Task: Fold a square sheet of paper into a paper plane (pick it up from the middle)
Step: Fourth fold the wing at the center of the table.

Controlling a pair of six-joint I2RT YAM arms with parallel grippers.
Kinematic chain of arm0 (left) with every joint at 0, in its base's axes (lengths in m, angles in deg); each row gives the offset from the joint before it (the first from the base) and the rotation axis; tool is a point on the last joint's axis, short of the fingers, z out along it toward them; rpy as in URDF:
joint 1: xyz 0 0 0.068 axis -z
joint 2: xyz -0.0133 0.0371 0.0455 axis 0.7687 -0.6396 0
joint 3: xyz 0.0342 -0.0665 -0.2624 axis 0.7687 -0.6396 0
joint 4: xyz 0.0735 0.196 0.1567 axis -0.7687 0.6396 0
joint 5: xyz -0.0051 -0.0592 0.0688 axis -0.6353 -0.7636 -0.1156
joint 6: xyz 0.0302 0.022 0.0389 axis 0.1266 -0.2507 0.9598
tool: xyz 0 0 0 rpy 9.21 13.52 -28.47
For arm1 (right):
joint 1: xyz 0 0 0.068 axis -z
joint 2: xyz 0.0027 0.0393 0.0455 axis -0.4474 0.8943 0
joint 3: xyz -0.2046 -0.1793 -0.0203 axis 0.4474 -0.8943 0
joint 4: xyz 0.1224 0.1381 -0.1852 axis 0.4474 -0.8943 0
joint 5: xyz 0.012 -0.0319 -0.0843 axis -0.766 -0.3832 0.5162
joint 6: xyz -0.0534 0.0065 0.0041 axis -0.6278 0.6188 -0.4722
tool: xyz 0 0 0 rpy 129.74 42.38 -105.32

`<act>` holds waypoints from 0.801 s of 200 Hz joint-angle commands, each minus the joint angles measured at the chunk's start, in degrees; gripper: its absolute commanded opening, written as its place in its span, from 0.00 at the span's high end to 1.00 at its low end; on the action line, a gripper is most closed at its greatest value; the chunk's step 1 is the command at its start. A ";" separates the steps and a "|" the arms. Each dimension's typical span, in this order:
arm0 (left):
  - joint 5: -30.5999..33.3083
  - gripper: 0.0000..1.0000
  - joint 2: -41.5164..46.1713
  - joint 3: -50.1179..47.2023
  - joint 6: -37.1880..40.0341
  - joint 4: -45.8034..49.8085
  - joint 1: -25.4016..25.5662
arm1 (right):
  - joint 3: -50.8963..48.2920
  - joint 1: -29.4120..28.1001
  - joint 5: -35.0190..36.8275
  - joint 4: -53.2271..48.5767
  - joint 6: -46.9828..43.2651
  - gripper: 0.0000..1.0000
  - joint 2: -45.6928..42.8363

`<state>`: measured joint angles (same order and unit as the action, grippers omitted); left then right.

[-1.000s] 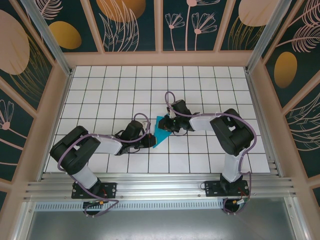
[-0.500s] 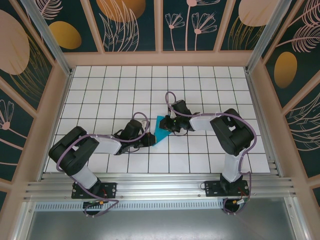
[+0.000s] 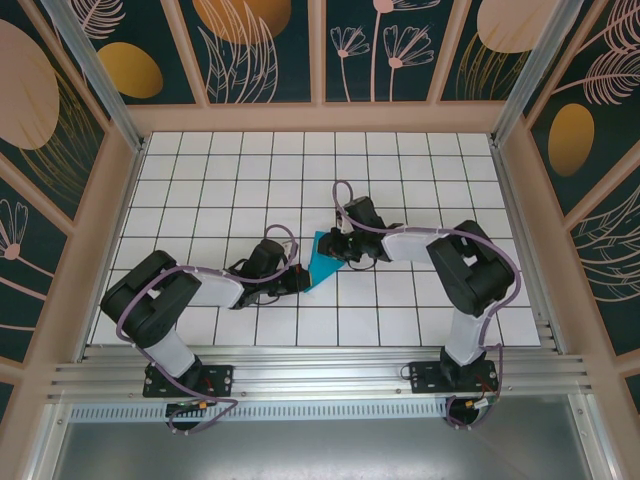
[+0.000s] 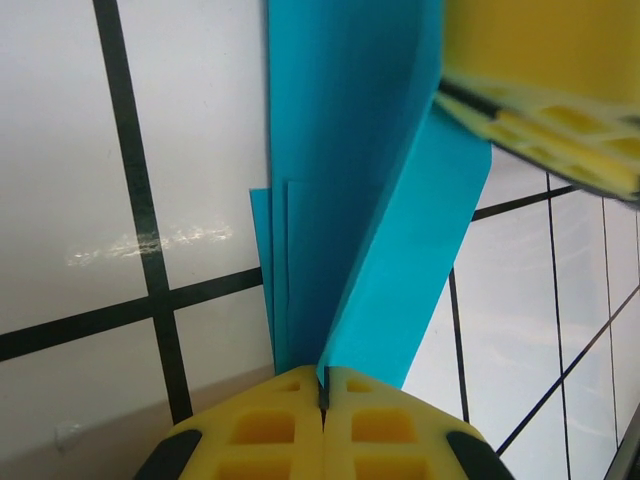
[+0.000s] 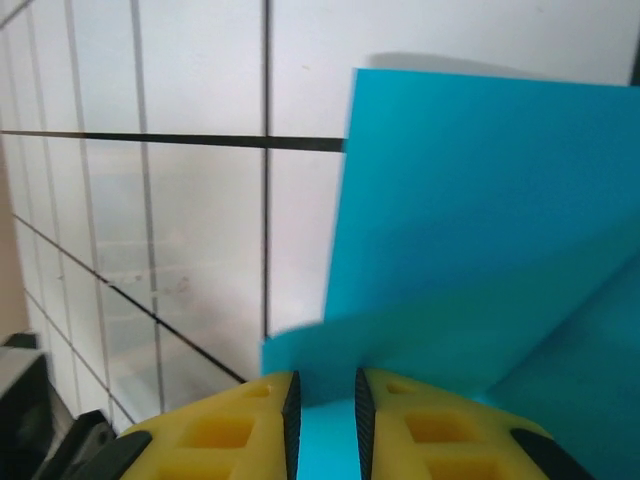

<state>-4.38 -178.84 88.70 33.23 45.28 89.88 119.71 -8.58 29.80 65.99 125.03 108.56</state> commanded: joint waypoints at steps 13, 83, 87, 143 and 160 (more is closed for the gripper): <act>1.82 1.00 -2.64 1.13 -1.20 6.00 -0.26 | -0.07 -0.14 -3.54 1.67 -0.38 0.75 -3.14; 1.91 1.00 -2.63 1.20 -2.02 7.26 -0.26 | -0.95 -1.49 -6.10 6.28 1.69 0.77 0.59; 1.98 1.00 -2.64 1.24 -1.81 7.35 -0.26 | -0.71 -1.42 -6.13 6.22 1.68 0.77 0.92; 2.96 1.00 -0.88 -0.45 -1.13 4.61 -0.27 | 1.68 -1.31 -6.85 6.39 1.30 0.77 3.53; 3.13 1.00 -0.59 -1.40 -1.66 2.90 -0.26 | 1.58 -1.15 -5.99 5.51 0.50 0.76 1.49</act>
<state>-4.07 -178.71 89.53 31.92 47.25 89.81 119.69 -9.91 24.31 70.80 126.52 111.93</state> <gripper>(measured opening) 0.064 0.234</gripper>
